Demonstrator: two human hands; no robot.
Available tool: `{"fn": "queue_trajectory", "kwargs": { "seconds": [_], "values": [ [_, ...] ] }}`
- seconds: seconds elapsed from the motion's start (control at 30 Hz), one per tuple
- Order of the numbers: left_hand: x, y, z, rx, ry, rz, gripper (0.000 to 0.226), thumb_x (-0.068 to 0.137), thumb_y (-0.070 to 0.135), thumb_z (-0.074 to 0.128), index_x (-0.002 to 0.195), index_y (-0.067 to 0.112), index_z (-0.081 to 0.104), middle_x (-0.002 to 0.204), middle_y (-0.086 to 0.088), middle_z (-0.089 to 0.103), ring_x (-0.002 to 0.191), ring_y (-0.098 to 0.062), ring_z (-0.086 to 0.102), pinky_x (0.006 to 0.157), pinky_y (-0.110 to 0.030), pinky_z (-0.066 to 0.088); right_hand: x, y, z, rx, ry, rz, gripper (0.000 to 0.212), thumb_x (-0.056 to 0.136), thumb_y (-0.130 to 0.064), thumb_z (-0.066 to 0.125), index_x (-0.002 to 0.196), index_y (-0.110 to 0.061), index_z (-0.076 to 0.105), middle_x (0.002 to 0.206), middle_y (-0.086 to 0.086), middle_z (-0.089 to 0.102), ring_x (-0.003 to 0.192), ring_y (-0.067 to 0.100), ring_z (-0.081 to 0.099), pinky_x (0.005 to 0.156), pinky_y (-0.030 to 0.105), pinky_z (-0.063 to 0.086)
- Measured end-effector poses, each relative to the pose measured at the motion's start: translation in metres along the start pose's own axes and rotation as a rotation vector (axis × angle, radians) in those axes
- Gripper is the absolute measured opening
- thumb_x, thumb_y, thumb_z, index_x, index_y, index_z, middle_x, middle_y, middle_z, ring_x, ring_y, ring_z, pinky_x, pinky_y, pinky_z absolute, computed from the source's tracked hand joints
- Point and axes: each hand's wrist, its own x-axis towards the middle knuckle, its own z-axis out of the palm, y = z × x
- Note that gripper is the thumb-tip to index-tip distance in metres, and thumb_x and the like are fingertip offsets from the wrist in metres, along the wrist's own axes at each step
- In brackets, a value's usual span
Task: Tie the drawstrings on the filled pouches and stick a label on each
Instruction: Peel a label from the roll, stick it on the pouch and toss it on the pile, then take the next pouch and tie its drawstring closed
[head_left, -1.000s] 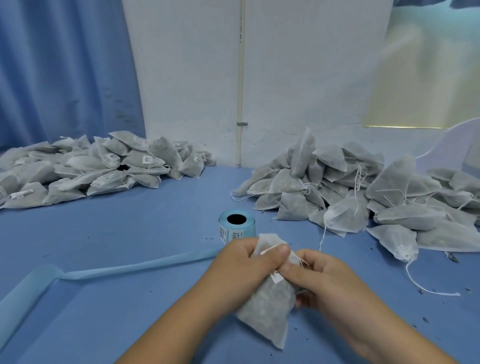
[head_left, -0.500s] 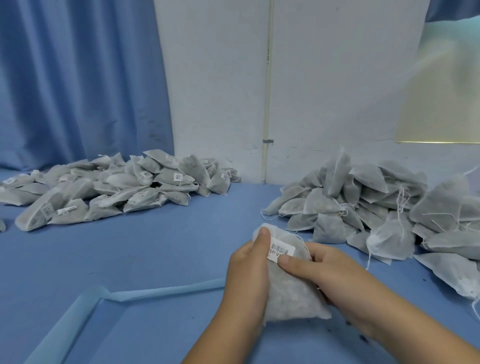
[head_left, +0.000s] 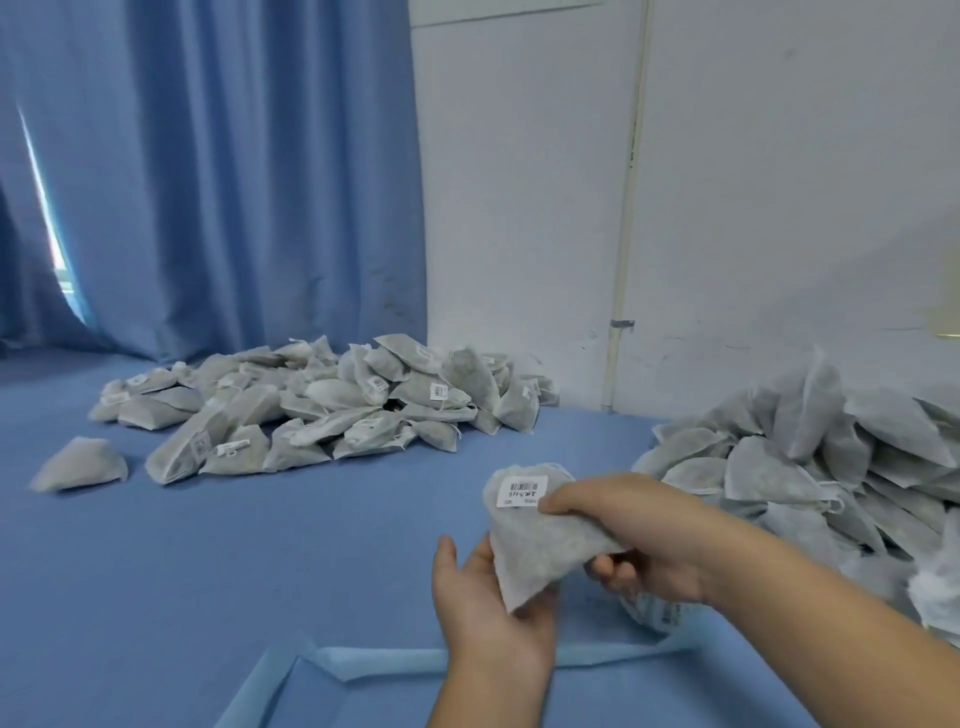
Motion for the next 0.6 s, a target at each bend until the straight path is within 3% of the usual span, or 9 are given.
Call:
{"fn": "queue_trajectory", "kwargs": {
  "seconds": [0.07,0.13,0.2,0.27,0.33,0.43,0.6],
  "values": [
    [0.003,0.006,0.001,-0.043,0.060,0.052,0.052,0.099,0.049,0.036,0.088,0.003,0.059,0.063,-0.010,0.052,0.051,-0.021,0.042,0.054,-0.029,0.032,0.024,-0.034,0.010,0.275,-0.026,-0.080,0.009,0.091,-0.015,0.061,0.091,-0.006,0.059,0.061,0.008,0.060,0.045,0.014,0.058,0.036,0.018,0.041],
    [0.002,0.006,0.004,-0.026,0.069,0.056,0.050,0.097,0.050,0.040,0.090,0.005,0.058,0.064,-0.009,0.048,0.051,-0.020,0.036,0.052,-0.028,0.030,0.049,-0.069,0.014,0.636,-0.038,-0.266,0.013,0.095,-0.005,0.056,0.105,0.004,0.057,0.095,0.020,0.063,0.087,0.026,0.070,0.065,0.024,0.057],
    [0.000,0.005,0.004,0.011,0.048,0.053,0.050,0.096,0.051,0.042,0.091,0.005,0.059,0.061,-0.009,0.049,0.047,-0.020,0.037,0.047,-0.026,0.032,0.068,-0.093,0.015,0.771,0.028,-0.371,0.017,0.094,-0.002,0.058,0.108,0.006,0.054,0.105,0.020,0.054,0.110,0.031,0.062,0.089,0.033,0.054],
    [-0.002,0.005,0.004,0.023,0.014,0.055,0.050,0.095,0.051,0.043,0.090,0.005,0.060,0.059,-0.009,0.051,0.045,-0.020,0.037,0.045,-0.024,0.032,0.080,-0.095,0.020,0.677,0.036,-0.387,0.014,0.095,-0.003,0.056,0.107,0.001,0.053,0.098,0.014,0.054,0.103,0.028,0.064,0.089,0.035,0.054],
    [-0.002,0.004,0.006,0.035,-0.017,0.062,0.049,0.094,0.051,0.043,0.089,0.005,0.060,0.058,-0.008,0.051,0.045,-0.019,0.036,0.044,-0.023,0.032,0.087,-0.077,0.023,0.502,0.033,-0.342,0.004,0.096,-0.006,0.053,0.098,-0.007,0.055,0.094,0.009,0.059,0.085,0.024,0.067,0.079,0.034,0.056],
    [-0.003,-0.002,0.010,0.082,-0.054,0.065,0.047,0.094,0.049,0.044,0.086,0.006,0.060,0.058,-0.007,0.050,0.044,-0.018,0.035,0.044,-0.022,0.030,0.082,-0.037,0.018,0.372,0.031,-0.293,0.012,0.095,-0.007,0.051,0.104,-0.008,0.060,0.103,0.009,0.069,0.076,0.024,0.073,0.063,0.029,0.056],
    [-0.006,-0.017,0.010,0.203,-0.138,0.046,0.041,0.093,0.044,0.044,0.084,0.007,0.059,0.059,-0.005,0.050,0.042,-0.017,0.036,0.044,-0.024,0.028,0.044,0.012,-0.012,0.362,0.079,-0.326,0.019,0.092,-0.001,0.049,0.101,-0.005,0.066,0.093,0.010,0.075,0.076,0.026,0.073,0.066,0.031,0.058]
  ]
}}
